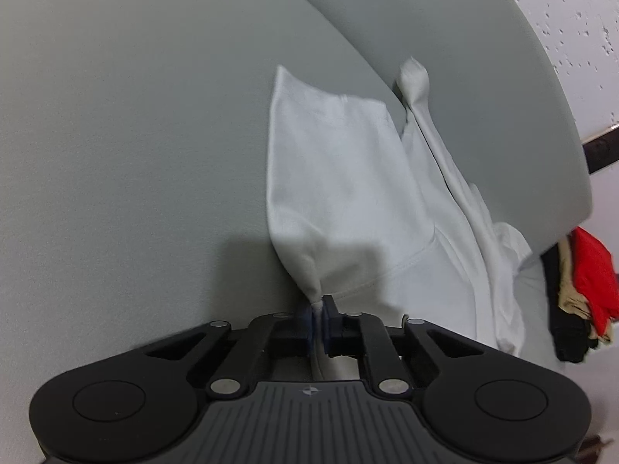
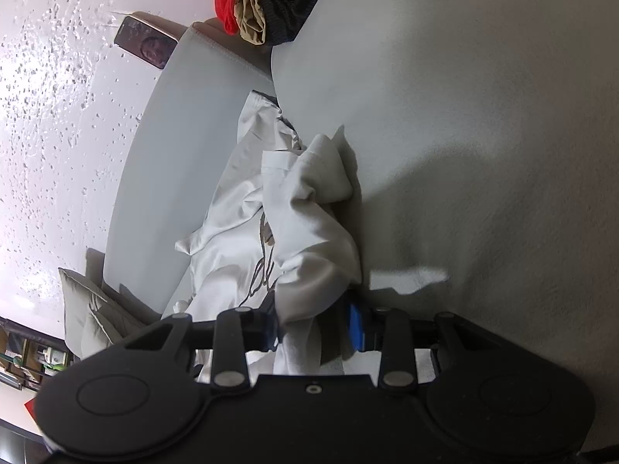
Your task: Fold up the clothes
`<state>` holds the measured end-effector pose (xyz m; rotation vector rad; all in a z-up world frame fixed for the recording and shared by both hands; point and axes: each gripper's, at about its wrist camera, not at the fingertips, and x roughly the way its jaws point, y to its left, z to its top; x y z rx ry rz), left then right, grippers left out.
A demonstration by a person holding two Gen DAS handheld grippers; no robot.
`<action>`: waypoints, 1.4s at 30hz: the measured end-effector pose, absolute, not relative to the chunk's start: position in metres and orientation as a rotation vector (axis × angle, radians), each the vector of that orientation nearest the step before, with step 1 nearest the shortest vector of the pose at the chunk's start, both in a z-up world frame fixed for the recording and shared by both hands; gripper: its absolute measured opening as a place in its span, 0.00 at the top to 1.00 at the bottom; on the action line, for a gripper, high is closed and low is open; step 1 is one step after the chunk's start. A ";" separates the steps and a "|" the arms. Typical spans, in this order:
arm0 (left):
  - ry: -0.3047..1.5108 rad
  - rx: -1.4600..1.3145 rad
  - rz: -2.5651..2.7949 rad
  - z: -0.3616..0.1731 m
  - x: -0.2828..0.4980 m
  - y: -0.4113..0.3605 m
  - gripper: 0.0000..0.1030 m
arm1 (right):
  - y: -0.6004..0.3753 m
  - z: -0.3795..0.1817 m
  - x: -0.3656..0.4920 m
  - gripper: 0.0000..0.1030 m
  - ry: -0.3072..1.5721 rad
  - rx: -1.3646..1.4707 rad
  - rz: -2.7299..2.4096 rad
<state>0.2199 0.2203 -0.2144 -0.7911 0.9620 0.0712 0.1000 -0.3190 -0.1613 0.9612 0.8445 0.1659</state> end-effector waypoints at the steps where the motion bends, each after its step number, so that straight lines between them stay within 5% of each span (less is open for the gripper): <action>1: 0.956 -0.776 0.088 -0.211 0.217 0.218 0.94 | -0.319 -0.161 0.100 0.67 0.846 0.958 0.165; 7: 0.876 -0.712 0.134 -0.166 0.177 0.217 0.94 | -0.315 -0.159 0.105 0.67 0.855 0.923 0.145; 9: 0.856 -0.710 0.158 -0.153 0.162 0.224 0.94 | -0.310 -0.156 0.108 0.80 0.860 0.891 0.104; 10: 0.848 -0.708 0.172 -0.147 0.155 0.227 0.94 | -0.307 -0.153 0.109 0.97 0.869 0.871 0.069; 19: 0.826 -0.636 0.217 -0.074 0.072 0.250 0.94 | -0.311 -0.085 0.082 0.98 0.866 0.973 0.037; 27: 0.961 -0.447 0.219 -0.118 0.034 0.222 0.93 | -0.313 -0.097 0.060 0.97 0.979 0.808 -0.065; 30: 0.986 -0.340 0.243 -0.122 0.021 0.217 0.88 | -0.314 -0.105 0.048 0.88 1.004 0.763 -0.082; 32: 0.950 -0.282 0.247 -0.108 0.007 0.219 0.81 | -0.317 -0.097 0.034 0.69 0.983 0.722 -0.062; 38: 0.841 -0.219 0.187 -0.069 -0.041 0.218 0.67 | -0.318 -0.059 -0.021 0.52 0.891 0.577 0.009; 40: 0.832 -0.236 0.113 -0.068 -0.053 0.208 0.66 | -0.305 -0.060 -0.027 0.59 0.897 0.562 0.085; 41: 0.833 -0.234 0.070 -0.071 -0.056 0.201 0.66 | -0.296 -0.063 -0.029 0.75 0.910 0.552 0.137; 42: 0.838 -0.220 0.036 -0.074 -0.058 0.193 0.66 | -0.284 -0.069 -0.029 0.81 0.929 0.537 0.188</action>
